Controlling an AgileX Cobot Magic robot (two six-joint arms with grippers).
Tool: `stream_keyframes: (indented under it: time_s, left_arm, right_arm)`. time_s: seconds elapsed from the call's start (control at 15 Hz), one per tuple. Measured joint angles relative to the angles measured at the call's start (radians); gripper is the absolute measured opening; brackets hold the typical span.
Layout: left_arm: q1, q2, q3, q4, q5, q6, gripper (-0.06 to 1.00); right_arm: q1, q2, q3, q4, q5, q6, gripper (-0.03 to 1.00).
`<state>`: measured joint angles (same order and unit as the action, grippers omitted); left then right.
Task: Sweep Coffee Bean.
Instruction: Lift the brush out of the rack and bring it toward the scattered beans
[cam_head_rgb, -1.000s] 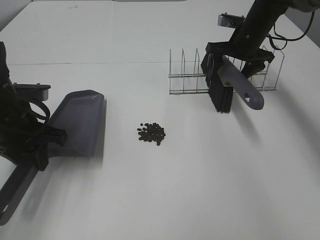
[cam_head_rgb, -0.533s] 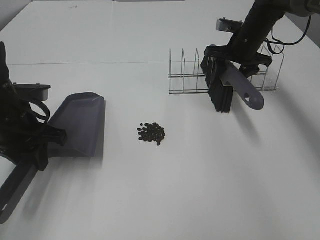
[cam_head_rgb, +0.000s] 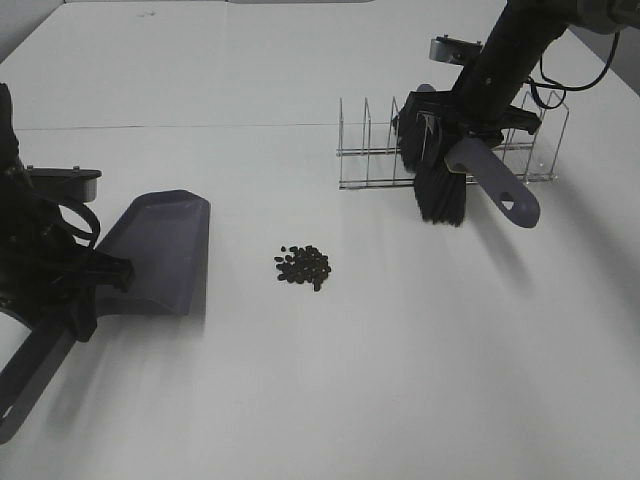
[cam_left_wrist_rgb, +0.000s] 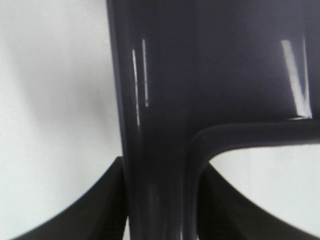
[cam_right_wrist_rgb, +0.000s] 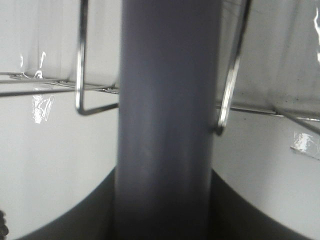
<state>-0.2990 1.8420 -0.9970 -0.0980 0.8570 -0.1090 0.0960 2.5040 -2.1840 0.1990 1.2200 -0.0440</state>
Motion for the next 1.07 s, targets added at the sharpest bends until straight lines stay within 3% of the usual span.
stream_keyframes:
  time_s: [0.73,0.93,1.07]
  left_arm:
    - [0.0,-0.023,0.0,0.003,0.002,-0.011,0.34]
    - [0.0,-0.097,0.0,0.028,0.015,-0.036,0.34]
    - [0.0,-0.128,0.0,0.037,0.04,-0.041,0.34]
  right_arm:
    - [0.001,-0.07,0.034,0.0,0.001,0.044,0.3]
    - [0.001,-0.209,0.171,-0.02,-0.001,0.052,0.3]
    - [0.001,-0.38,0.378,-0.029,0.003,0.052,0.3]
